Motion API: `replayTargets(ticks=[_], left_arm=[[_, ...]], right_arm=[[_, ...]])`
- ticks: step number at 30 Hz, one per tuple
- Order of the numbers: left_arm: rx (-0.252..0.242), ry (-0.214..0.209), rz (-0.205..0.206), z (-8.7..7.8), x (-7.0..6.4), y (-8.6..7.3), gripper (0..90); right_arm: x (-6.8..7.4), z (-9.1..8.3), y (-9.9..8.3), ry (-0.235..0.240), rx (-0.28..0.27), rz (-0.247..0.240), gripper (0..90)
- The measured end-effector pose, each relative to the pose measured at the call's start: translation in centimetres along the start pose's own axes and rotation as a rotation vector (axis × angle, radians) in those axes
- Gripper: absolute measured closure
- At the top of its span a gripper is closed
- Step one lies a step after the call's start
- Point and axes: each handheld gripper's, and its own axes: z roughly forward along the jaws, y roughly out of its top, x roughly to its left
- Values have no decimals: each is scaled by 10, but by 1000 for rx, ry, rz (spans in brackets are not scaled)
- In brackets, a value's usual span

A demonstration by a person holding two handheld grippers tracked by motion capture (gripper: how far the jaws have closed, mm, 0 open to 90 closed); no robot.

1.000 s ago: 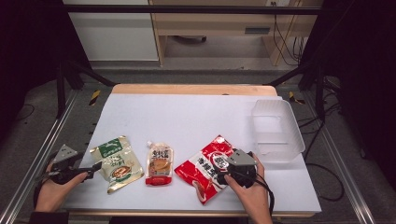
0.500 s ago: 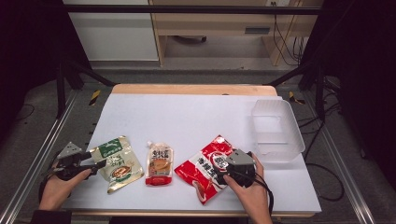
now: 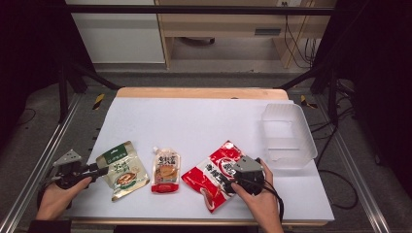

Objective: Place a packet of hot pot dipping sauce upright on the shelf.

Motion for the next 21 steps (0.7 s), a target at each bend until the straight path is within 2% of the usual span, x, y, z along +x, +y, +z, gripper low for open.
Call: replayTargets(ticks=[6, 10, 13, 21], left_arm=[[9, 12, 21, 0, 0, 0, 685], [11, 27, 17, 2, 2, 0, 705], [18, 42, 29, 3, 2, 1, 738], [39, 79, 38, 7, 4, 5, 886]], right_arm=[[1, 1, 0, 4, 4, -14, 114], [1, 1, 0, 6, 5, -8, 114], [1, 2, 0, 6, 7, -6, 114], [0, 4, 0, 2, 11, -10, 113]])
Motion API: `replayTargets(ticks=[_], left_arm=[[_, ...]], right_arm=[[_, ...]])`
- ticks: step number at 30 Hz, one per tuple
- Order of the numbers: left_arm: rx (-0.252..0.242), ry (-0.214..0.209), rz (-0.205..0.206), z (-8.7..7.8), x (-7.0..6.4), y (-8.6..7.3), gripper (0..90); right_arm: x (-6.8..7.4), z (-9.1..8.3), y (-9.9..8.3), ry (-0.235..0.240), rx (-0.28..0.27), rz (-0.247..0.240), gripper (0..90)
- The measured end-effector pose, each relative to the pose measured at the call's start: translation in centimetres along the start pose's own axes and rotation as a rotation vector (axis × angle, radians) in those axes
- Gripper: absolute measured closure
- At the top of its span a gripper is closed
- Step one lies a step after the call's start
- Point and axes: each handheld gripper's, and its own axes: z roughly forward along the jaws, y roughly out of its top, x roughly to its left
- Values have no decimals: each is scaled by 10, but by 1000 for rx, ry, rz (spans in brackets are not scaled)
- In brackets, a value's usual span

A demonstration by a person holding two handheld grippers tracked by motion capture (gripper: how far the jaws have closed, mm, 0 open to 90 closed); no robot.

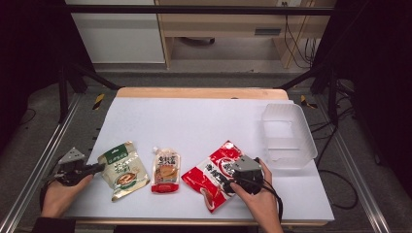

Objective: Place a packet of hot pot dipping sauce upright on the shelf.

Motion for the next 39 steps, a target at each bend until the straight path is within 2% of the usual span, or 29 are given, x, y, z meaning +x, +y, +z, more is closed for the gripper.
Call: replayTargets(ticks=[3, 8, 11, 14, 17, 18, 19, 23, 24, 25, 26, 28, 31, 35, 39], left_arm=[[8, 8, 21, -1, -2, 2, 900], [-9, 10, 50, -10, -7, 7, 900], [-54, 0, 55, -22, -8, 11, 900], [-91, -12, 78, -38, -12, 20, 900], [-111, -30, 122, -53, -23, 30, 900], [-111, -30, 122, -53, -23, 30, 900], [-132, -63, 145, -62, -31, 37, 900], [-151, -88, 205, -78, -50, 51, 900], [-151, -88, 205, -78, -50, 51, 900], [-152, -97, 245, -86, -60, 59, 900], [-153, -101, 263, -89, -65, 63, 900], [-140, -87, 310, -96, -74, 71, 900], [-129, -72, 350, -103, -79, 83, 900], [-121, -71, 357, -104, -77, 95, 900], [-103, -94, 366, -95, -75, 114, 900]], right_arm=[[1, 0, 0, -1, 2, -2, 113], [1, -1, 0, 1, 1, -4, 112], [1, -1, -1, 5, 7, -1, 109], [1, -1, -1, 11, 11, 4, 109], [1, 0, -1, 26, 8, 11, 111], [1, 0, -1, 26, 8, 11, 111], [2, 0, -1, 38, 6, 19, 115], [2, 2, 0, 60, 10, 15, 127], [2, 2, 0, 60, 10, 15, 127], [1, 0, 4, 60, 3, 0, 136], [0, -1, 6, 65, -1, -3, 138], [0, -3, 11, 78, -9, -14, 148], [2, -6, 19, 93, -5, -48, 150], [2, -8, 28, 117, -8, -80, 149], [-1, -10, 49, 173, -16, -103, 149]])
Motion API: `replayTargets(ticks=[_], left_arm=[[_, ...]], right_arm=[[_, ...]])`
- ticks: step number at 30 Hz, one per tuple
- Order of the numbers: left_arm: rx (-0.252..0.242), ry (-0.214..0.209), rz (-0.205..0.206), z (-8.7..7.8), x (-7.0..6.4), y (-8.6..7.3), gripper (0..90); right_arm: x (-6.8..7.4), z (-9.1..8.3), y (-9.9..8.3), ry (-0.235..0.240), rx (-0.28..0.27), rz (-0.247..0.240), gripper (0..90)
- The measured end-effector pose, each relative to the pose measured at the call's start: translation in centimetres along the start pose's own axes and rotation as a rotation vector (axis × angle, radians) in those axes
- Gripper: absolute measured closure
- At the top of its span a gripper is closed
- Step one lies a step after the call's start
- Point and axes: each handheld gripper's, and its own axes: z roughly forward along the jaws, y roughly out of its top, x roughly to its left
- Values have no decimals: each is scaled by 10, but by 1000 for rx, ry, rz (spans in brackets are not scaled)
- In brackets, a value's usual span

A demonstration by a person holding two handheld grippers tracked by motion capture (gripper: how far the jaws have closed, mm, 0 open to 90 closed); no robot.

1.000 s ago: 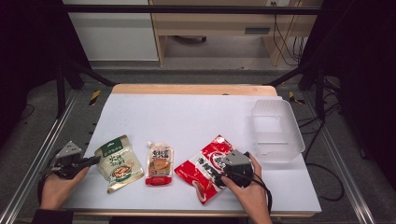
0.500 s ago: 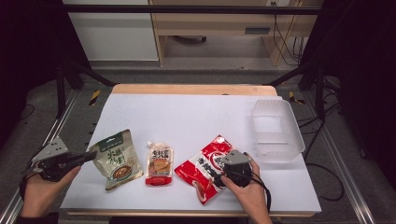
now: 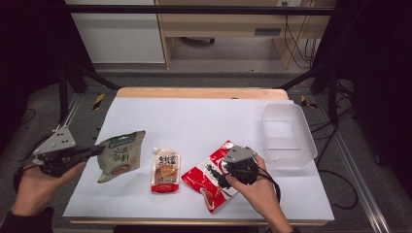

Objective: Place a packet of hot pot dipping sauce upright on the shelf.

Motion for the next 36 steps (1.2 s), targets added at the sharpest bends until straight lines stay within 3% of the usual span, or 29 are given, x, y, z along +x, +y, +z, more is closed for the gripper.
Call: replayTargets(ticks=[6, 8, 10, 16, 20, 25, 31, 36], left_arm=[[-1, -16, 33, 14, 2, 22, 900], [-6, -25, 56, 25, 3, 37, 900], [-23, -44, 82, 34, 5, 47, 900], [-10, -73, 73, 54, -1, 65, 900], [-20, -114, 94, 71, -10, 81, 900], [-24, -148, 120, 87, -24, 95, 900], [-23, -185, 139, 103, -38, 105, 900], [-21, -240, 169, 123, -57, 113, 900]], right_arm=[[-8, -5, 20, 46, 34, -36, 158], [-15, -9, 31, 57, 48, -53, 158], [-20, -12, 39, 50, 53, -74, 159], [-37, -24, 55, 8, 69, -69, 156], [-44, -31, 59, -5, 86, -87, 152], [-42, -37, 63, 44, 117, -141, 123], [-43, -42, 73, 50, 143, -181, 139], [-48, -44, 83, 67, 163, -211, 148]])
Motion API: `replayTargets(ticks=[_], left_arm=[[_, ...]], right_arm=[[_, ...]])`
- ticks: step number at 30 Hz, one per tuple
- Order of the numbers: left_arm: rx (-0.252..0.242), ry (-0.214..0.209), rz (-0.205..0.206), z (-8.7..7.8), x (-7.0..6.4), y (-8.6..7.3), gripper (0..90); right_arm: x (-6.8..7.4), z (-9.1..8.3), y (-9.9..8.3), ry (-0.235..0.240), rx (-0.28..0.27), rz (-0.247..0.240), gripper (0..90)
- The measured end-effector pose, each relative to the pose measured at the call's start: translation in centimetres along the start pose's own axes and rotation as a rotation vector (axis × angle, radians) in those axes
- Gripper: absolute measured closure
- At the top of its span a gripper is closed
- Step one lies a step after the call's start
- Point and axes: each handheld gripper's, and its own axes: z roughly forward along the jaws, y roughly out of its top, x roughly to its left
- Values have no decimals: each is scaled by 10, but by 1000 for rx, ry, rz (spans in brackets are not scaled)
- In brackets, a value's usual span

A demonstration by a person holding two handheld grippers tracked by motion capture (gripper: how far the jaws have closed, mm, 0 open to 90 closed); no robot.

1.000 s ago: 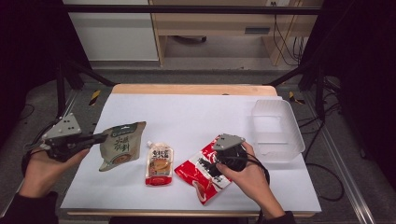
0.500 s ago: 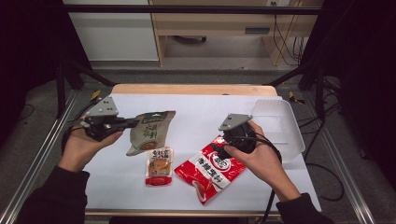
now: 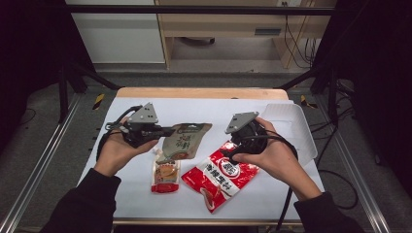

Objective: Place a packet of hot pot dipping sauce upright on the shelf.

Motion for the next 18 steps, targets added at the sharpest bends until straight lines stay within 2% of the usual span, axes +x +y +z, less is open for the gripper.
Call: replayTargets(ticks=[6, 11, 18], left_arm=[[2, -40, 38, 16, -13, 11, 900], [-1, -59, 58, 21, -21, 19, 900], [-17, -95, 86, 25, -33, 28, 900]], right_arm=[[-4, 4, 4, 3, 15, -51, 197], [-7, 10, 5, 18, 17, -66, 237], [-3, 16, 6, 77, 18, -110, 407]])
